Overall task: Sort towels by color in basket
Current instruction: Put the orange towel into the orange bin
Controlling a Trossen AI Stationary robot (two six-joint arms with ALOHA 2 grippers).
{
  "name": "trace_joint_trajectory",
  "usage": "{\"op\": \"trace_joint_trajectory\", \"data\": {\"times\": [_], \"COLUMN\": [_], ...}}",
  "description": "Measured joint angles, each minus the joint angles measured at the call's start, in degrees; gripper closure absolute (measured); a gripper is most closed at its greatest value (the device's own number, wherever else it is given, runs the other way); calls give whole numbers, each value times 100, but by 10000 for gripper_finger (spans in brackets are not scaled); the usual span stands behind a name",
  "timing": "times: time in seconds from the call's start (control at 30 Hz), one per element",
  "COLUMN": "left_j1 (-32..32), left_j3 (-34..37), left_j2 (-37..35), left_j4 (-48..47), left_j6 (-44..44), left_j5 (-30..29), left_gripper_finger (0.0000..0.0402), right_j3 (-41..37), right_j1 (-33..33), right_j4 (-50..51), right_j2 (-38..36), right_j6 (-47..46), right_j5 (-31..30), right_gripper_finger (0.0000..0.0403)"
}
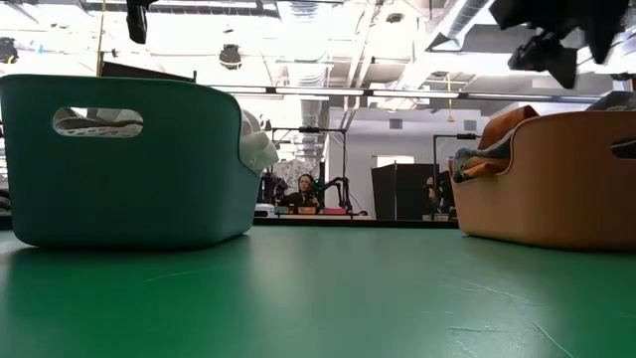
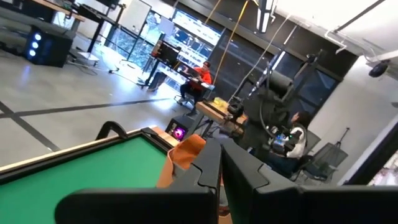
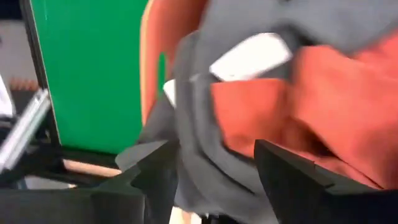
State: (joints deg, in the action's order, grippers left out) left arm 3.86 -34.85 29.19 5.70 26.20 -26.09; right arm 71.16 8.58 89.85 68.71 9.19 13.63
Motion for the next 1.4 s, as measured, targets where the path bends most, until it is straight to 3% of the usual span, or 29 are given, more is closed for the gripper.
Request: {"op": "trace_joint_trajectory", "data": {"times": [0.23, 0.37, 0.5, 0.67, 0.97, 1.2, 1.4], "left_j1": [2, 2, 2, 2, 2, 2, 2], "left_j3": [0, 0, 0, 0, 0, 0, 0], "left_j2": [0, 0, 0, -2, 0, 0, 0], "left_j4": [-20, -20, -20, -20, -16, -18, -21], "left_j6": [0, -29, -39, -28, -26, 1, -9], "left_j5": [29, 27, 25, 25, 18, 18, 18], "left_gripper_finger": [393, 393, 393, 393, 393, 393, 393], "right_j3": [-1208, -2033, -2695, -2355, -823, 0, -149], "right_j1": [-1077, -1318, -1236, -1073, -909, -636, -564], "right_j4": [-709, -1439, -2267, -1920, -513, 39, 31], "right_j2": [-6, -4, 0, 169, 179, 175, 58], "right_j6": [-249, -423, -515, -518, -511, -1297, -1389], "right_j5": [-57, -736, -717, -699, -751, -789, 163], "right_gripper_finger": [179, 198, 218, 239, 259, 256, 258]}}
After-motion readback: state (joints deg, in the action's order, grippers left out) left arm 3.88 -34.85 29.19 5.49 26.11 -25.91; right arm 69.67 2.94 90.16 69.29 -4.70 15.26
